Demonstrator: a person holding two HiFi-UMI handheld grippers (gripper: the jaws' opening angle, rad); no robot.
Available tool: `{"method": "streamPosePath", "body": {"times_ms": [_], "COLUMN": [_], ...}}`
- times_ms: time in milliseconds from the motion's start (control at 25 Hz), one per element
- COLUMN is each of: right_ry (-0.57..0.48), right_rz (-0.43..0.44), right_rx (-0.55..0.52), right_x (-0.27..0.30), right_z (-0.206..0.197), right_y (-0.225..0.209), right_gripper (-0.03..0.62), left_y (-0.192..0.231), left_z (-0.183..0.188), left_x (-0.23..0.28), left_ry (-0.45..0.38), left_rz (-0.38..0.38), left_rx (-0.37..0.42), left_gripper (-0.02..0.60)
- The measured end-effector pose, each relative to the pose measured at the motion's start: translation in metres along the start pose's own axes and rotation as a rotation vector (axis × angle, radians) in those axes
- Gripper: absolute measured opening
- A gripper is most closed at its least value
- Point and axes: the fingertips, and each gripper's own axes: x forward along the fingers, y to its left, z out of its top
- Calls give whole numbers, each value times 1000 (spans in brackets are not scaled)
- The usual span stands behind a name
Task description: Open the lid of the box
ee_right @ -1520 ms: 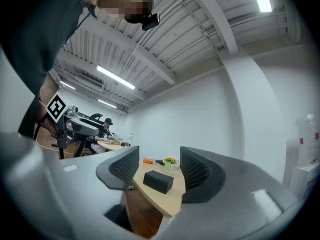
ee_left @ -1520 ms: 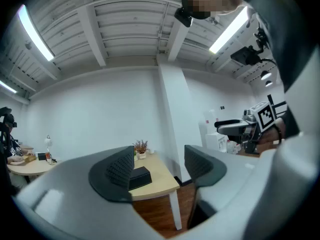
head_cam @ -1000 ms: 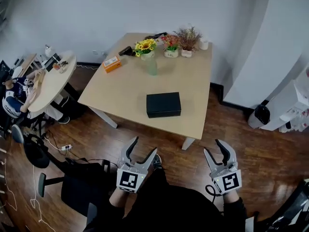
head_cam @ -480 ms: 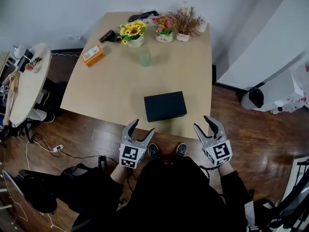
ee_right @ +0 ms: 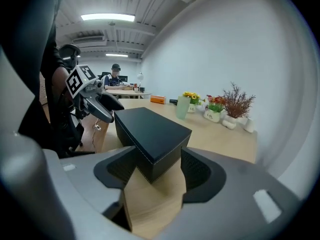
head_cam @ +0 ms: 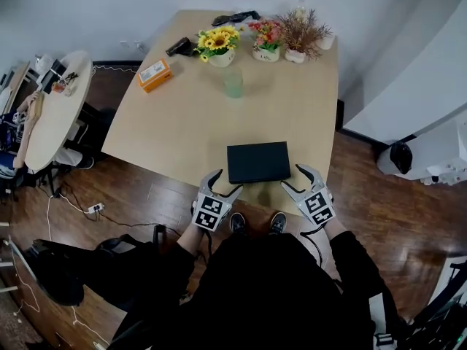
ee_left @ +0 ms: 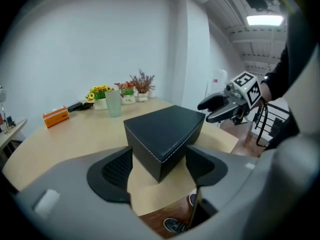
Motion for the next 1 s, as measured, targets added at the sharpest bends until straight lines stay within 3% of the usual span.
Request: {"method": "streamPosePath", "body": {"times_ms": [200, 480, 600, 800, 920, 1000], "right_ry": [24, -5, -20, -83, -65, -55], "right_rz": [58, 46, 102, 243, 257, 260], "right_rx": [-73, 22, 140, 500, 488, 475], "right_x": [17, 19, 18, 12, 12, 10], "right_z": [-5, -1, 2, 14, 13, 13], "right_y": [8, 12, 12, 9, 9, 7], "right_gripper": [286, 262, 256, 275, 273, 272], "left_y": [-8, -6, -6, -5, -6, -6], "left_z": [-4, -4, -6, -7, -7, -3], "left_x": [17, 13, 12, 11, 11, 9], "left_ry": [33, 20, 19, 15, 27, 41], "left_rz": [10, 38, 38, 38, 33, 39], "left_rx": [16, 0, 3, 6, 20, 74], "left_gripper": [316, 281, 279, 279, 279, 279]}}
